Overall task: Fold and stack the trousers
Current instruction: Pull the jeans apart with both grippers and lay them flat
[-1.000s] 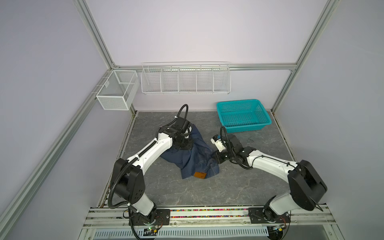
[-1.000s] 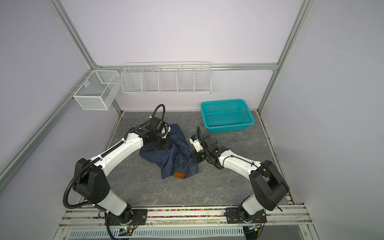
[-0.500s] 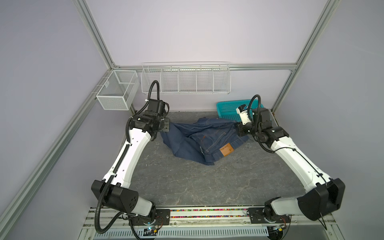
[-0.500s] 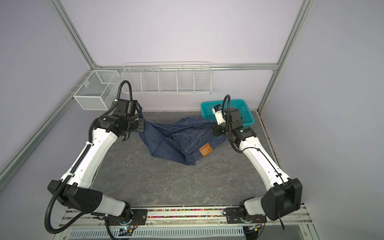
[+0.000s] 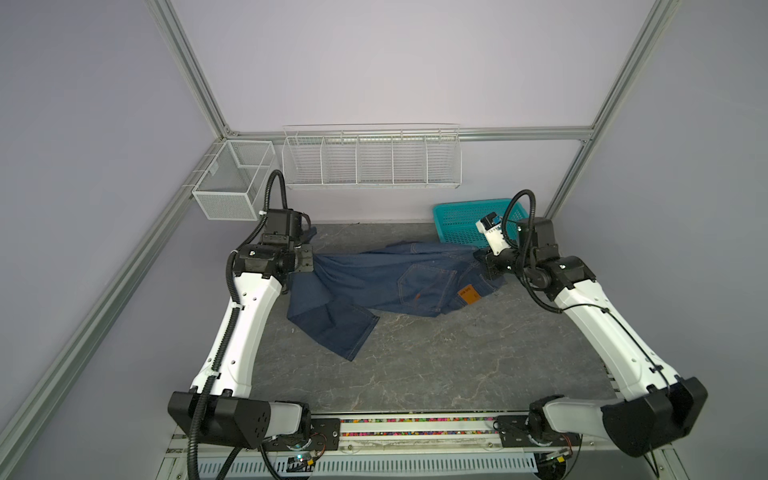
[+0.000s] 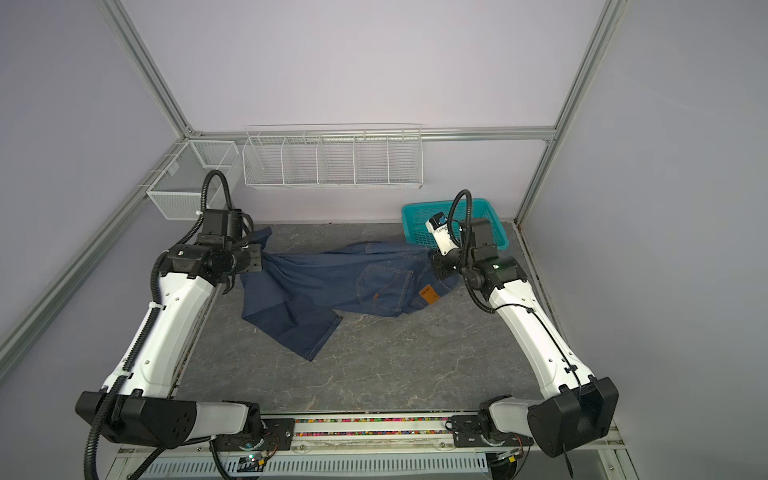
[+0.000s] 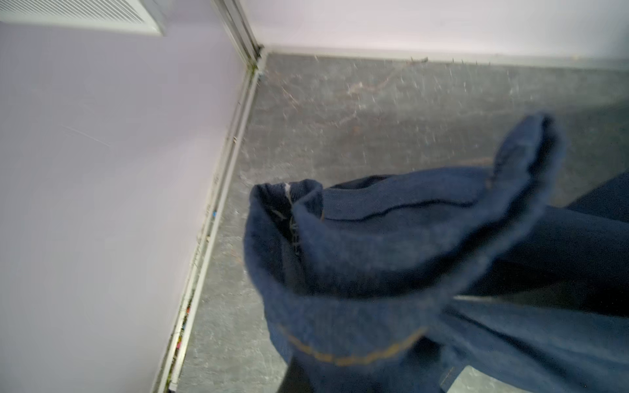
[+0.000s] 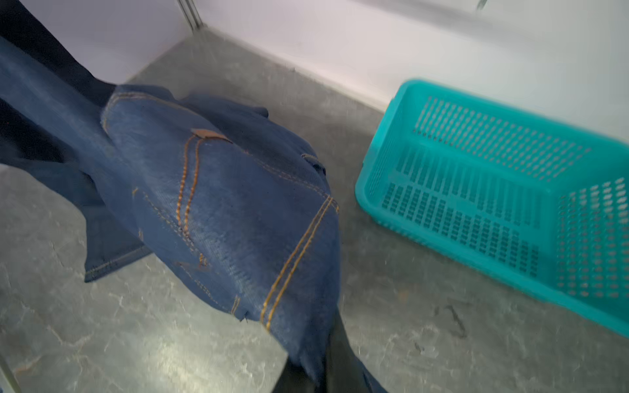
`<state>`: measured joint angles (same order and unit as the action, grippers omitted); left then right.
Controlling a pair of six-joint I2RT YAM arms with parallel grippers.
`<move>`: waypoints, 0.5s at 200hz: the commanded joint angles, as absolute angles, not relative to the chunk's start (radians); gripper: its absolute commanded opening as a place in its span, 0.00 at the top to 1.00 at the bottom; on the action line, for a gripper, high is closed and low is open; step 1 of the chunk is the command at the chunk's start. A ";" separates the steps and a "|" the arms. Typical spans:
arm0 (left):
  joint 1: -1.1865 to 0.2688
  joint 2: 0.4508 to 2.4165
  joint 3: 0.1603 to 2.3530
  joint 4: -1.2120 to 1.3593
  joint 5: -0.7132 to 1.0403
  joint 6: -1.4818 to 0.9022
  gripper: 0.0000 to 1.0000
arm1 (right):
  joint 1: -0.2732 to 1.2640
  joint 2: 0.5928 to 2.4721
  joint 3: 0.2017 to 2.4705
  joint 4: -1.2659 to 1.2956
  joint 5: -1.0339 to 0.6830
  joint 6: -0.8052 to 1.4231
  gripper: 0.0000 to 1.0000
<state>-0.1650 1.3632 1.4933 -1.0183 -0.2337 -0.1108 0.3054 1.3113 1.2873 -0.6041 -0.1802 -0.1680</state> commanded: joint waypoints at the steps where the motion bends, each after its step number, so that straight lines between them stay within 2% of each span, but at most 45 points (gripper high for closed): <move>1: -0.147 1.389 1.414 -0.975 -0.118 -0.139 1.00 | 0.289 1.297 1.224 -0.631 -0.185 -0.213 0.93; 42: -0.146 1.461 1.385 -0.878 -0.068 -0.133 1.00 | 0.288 1.355 1.254 -0.584 -0.161 -0.245 0.93; 69: -0.147 1.533 1.548 -0.896 -0.091 -0.114 1.00 | 0.266 1.445 1.413 -0.614 -0.132 -0.292 0.93; 100: -0.146 1.565 1.726 -0.938 -0.134 -0.097 1.00 | 0.224 1.467 1.542 -0.667 -0.147 -0.383 0.94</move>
